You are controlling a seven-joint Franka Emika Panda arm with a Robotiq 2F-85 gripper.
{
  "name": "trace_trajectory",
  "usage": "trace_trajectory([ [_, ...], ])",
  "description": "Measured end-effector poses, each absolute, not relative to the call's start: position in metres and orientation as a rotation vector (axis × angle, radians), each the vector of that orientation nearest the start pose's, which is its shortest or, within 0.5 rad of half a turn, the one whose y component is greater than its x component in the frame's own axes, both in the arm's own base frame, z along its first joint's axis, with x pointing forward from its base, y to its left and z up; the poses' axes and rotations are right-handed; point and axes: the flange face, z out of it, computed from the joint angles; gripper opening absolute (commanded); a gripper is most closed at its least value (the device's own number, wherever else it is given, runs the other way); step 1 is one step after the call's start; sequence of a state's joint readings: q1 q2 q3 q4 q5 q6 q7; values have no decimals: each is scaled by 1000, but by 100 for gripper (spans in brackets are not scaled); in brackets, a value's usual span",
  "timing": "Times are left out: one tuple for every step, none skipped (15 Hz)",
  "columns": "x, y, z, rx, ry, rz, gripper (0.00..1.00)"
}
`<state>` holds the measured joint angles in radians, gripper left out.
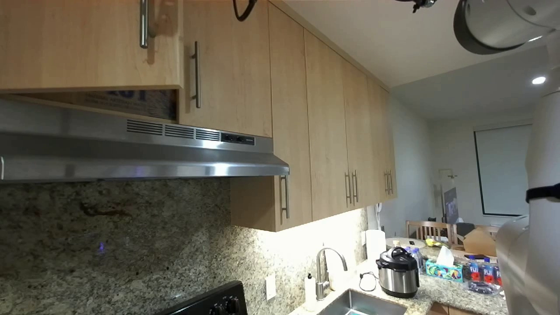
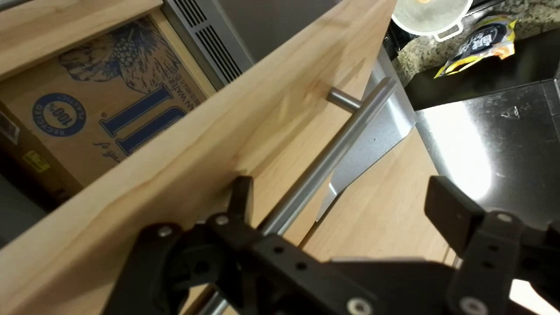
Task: Open the top left drawer.
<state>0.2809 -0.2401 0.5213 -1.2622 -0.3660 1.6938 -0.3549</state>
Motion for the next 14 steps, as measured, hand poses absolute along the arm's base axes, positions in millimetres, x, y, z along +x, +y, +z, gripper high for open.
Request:
trace_trajectory([
  [283, 339, 894, -2762, -1709, -1232, 100],
  [280, 344, 894, -2773, -1721, -1223, 100],
  [276, 349, 894, -2782, -1733, -1215, 100],
  [272, 354, 894, -2789, -1744, -1211, 100],
  [268, 359, 893, -2797, -1754, -1209, 100],
  [264, 365, 893, -2802, -1763, -1209, 100],
  [260, 370, 892, -2807, -1773, -1208, 100],
  [256, 375, 891, -2810, -1783, -1209, 100],
  [252, 380, 891, -2812, -1795, -1210, 100],
  [248, 386, 890, -2816, -1805, -1212, 100],
  [244, 391, 890, -2817, -1818, -1213, 100],
  [241, 396, 889, -2818, -1832, -1214, 100],
  [238, 400, 888, -2817, -1847, -1216, 100],
  [234, 404, 888, -2815, -1861, -1220, 100],
])
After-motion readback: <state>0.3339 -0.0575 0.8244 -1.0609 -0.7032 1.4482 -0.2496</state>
